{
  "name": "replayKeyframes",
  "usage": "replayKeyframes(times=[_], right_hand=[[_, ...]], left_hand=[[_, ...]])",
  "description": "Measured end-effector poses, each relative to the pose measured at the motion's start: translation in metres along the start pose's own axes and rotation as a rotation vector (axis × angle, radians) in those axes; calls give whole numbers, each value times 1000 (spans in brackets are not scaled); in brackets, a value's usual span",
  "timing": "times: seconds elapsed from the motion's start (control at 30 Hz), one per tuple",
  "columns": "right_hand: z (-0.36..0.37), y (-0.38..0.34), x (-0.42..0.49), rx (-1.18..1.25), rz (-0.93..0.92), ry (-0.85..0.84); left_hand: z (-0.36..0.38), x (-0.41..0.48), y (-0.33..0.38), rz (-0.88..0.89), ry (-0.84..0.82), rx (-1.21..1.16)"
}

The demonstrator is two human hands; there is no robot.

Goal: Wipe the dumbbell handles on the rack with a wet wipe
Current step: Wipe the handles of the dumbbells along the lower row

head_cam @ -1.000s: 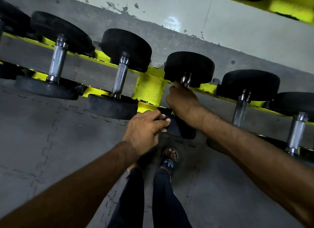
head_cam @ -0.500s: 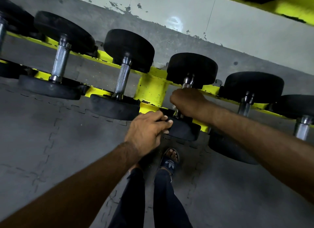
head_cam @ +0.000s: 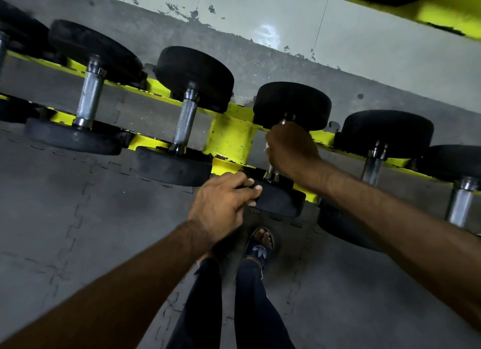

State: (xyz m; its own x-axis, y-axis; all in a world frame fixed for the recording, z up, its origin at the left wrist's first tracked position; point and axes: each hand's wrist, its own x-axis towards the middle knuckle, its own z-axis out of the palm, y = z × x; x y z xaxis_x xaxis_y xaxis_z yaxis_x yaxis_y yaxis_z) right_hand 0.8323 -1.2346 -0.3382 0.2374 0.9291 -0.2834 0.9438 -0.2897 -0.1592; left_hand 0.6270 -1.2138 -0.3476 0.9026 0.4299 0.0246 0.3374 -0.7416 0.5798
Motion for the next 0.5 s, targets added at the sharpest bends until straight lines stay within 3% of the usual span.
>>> replayKeyframes(times=[0.2,0.5], right_hand=[[17,13,-13,465,341,263],[37,25,-29,602,393,353]], left_hand=[[1,-1,-2,-19,-5,-18],[2,-2,-2,-20,-14,-7]])
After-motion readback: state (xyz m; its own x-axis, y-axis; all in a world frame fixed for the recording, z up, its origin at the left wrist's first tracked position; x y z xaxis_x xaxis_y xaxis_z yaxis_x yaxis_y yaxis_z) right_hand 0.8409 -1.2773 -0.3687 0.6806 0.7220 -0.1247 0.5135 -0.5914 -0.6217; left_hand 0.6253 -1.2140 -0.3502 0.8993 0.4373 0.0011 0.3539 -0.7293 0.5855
